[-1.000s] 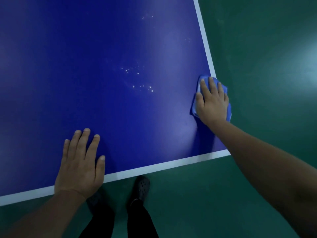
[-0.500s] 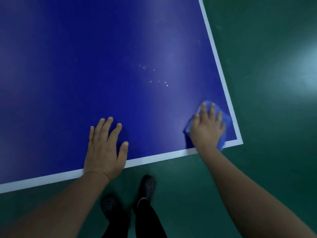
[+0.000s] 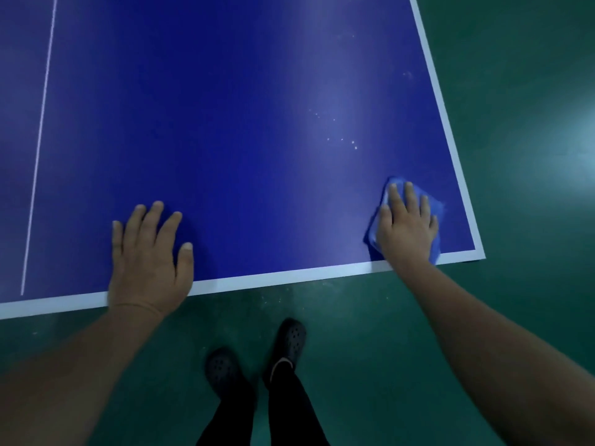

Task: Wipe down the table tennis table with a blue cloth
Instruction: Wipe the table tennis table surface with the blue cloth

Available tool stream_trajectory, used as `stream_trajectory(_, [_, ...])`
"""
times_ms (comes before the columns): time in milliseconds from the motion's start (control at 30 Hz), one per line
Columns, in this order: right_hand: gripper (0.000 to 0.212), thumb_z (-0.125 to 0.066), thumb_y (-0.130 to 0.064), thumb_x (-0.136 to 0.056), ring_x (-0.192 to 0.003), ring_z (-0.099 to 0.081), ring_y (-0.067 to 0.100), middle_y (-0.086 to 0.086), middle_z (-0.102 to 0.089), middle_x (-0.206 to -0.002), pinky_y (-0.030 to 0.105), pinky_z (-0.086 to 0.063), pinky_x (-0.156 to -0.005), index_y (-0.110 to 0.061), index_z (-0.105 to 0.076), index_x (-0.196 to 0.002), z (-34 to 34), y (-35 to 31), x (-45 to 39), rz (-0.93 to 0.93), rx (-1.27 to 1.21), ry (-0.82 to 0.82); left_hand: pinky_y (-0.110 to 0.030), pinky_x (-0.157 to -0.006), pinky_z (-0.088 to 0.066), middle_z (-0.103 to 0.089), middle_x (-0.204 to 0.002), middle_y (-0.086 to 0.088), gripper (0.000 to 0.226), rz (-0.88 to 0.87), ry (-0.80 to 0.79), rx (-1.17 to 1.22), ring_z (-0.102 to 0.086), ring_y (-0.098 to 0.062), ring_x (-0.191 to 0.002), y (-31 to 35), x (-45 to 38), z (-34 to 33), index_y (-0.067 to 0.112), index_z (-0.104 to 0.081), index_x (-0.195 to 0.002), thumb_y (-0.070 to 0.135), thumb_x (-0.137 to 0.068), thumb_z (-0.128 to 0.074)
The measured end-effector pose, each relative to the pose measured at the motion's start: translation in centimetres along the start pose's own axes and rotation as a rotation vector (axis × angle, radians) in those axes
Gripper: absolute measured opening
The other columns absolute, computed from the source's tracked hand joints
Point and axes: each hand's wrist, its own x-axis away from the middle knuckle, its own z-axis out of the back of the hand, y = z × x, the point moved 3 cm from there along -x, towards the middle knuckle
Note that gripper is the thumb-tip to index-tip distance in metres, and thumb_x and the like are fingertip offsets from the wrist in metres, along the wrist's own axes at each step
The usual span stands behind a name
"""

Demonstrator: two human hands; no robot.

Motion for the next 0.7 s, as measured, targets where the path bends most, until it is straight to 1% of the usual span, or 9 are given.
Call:
stream_trajectory(67, [0.053, -0.030, -0.044, -0.102, -0.152, -0.013, 0.028, -0.007, -0.016, -0.166, 0.057, -0.012, -0.120, -0.038, -0.025, -0.155, -0.9, -4.3, 1.3, -0.068, -0.036, 0.034, -0.050, -0.123, 0.000, -0.030, -0.158, -0.016, 0.064, -0.017, 0.015, 0.001, -0.015, -0.032, -0.150, -0.2, 0.0, -0.3, 0.008, -0.043, -0.145, 0.043, -0.095, -0.027])
stream_trajectory(100, [0.054, -0.032, -0.043, -0.101, -0.151, -0.018, 0.031, -0.006, -0.020, -0.165, 0.057, -0.016, -0.119, -0.038, -0.028, -0.154, -1.6, -7.5, 2.8, 0.082, -0.012, 0.045, -0.051, -0.123, -0.001, -0.030, -0.158, -0.016, 0.063, -0.022, 0.012, -0.004, -0.015, -0.032, -0.149, -0.2, 0.0, -0.3, 0.008, -0.043, -0.145, 0.043, -0.095, -0.027])
stream_trajectory(167, [0.053, -0.033, -0.044, -0.099, -0.147, -0.029, 0.033, -0.004, -0.031, -0.161, 0.059, -0.021, -0.115, -0.036, -0.036, -0.151, -3.5, -12.6, 7.3, 0.597, 0.058, -0.021, -0.052, -0.123, -0.003, -0.030, -0.158, -0.015, 0.062, -0.023, 0.006, -0.013, -0.014, -0.031, -0.150, -0.5, -0.1, -0.4, 0.010, -0.043, -0.144, 0.044, -0.095, -0.028])
stream_trajectory(233, [0.051, -0.034, -0.046, -0.100, -0.145, -0.034, 0.033, -0.004, -0.037, -0.159, 0.060, -0.022, -0.114, -0.035, -0.042, -0.149, -3.6, -11.9, 9.2, 0.912, 0.124, -0.058, -0.052, -0.123, -0.003, -0.028, -0.158, -0.013, 0.062, -0.023, -0.004, -0.016, -0.013, -0.030, -0.150, -0.6, -0.2, -0.5, 0.011, -0.043, -0.144, 0.045, -0.094, -0.028])
stream_trajectory(300, [0.051, -0.036, -0.044, -0.100, -0.145, -0.034, 0.032, -0.003, -0.037, -0.159, 0.060, -0.024, -0.114, -0.034, -0.042, -0.150, -2.2, -6.3, 5.5, 0.731, 0.128, 0.001, -0.052, -0.123, -0.002, -0.028, -0.158, -0.013, 0.064, -0.020, -0.011, -0.008, -0.012, -0.029, -0.150, -0.6, -0.3, -0.4, 0.011, -0.043, -0.144, 0.048, -0.094, -0.028])
stream_trajectory(400, [0.052, -0.030, -0.044, -0.105, -0.152, -0.016, 0.026, -0.007, -0.017, -0.166, 0.057, -0.015, -0.119, -0.037, -0.025, -0.156, 0.4, 4.1, -0.4, 0.077, 0.111, 0.007, -0.052, -0.122, 0.000, -0.028, -0.158, -0.013, 0.067, 0.011, 0.014, 0.019, -0.013, -0.030, -0.150, -0.1, -0.2, -0.2, 0.009, -0.044, -0.143, 0.049, -0.092, -0.029])
stream_trajectory(500, [0.053, -0.024, -0.048, -0.104, -0.153, -0.008, 0.025, -0.010, -0.009, -0.167, 0.061, -0.007, -0.119, -0.040, -0.019, -0.157, 1.0, 5.1, -2.2, -0.224, -0.019, 0.047, -0.050, -0.122, 0.003, -0.023, -0.160, -0.014, 0.066, 0.057, 0.061, 0.055, -0.010, -0.028, -0.150, 2.5, -0.8, 0.0, 0.008, -0.038, -0.145, 0.046, -0.091, -0.033])
stream_trajectory(567, [0.054, -0.024, -0.048, -0.104, -0.153, -0.010, 0.027, -0.010, -0.010, -0.167, 0.062, -0.008, -0.119, -0.041, -0.017, -0.156, -0.1, 1.1, -1.9, -0.177, -0.001, 0.041, -0.051, -0.122, 0.003, -0.021, -0.161, -0.014, 0.066, 0.060, 0.064, 0.086, -0.009, -0.027, -0.151, 5.8, -1.7, -0.4, 0.008, -0.035, -0.147, 0.043, -0.091, -0.035])
stream_trajectory(700, [0.052, -0.027, -0.049, -0.102, -0.148, -0.027, 0.028, -0.006, -0.032, -0.161, 0.057, -0.023, -0.116, -0.035, -0.038, -0.151, -1.9, -4.6, 1.9, 0.565, 0.117, 0.006, -0.051, -0.123, 0.000, -0.021, -0.161, -0.015, 0.067, 0.084, 0.063, 0.132, -0.011, -0.029, -0.151, 13.0, -3.3, -2.3, 0.006, -0.032, -0.150, 0.040, -0.092, -0.035])
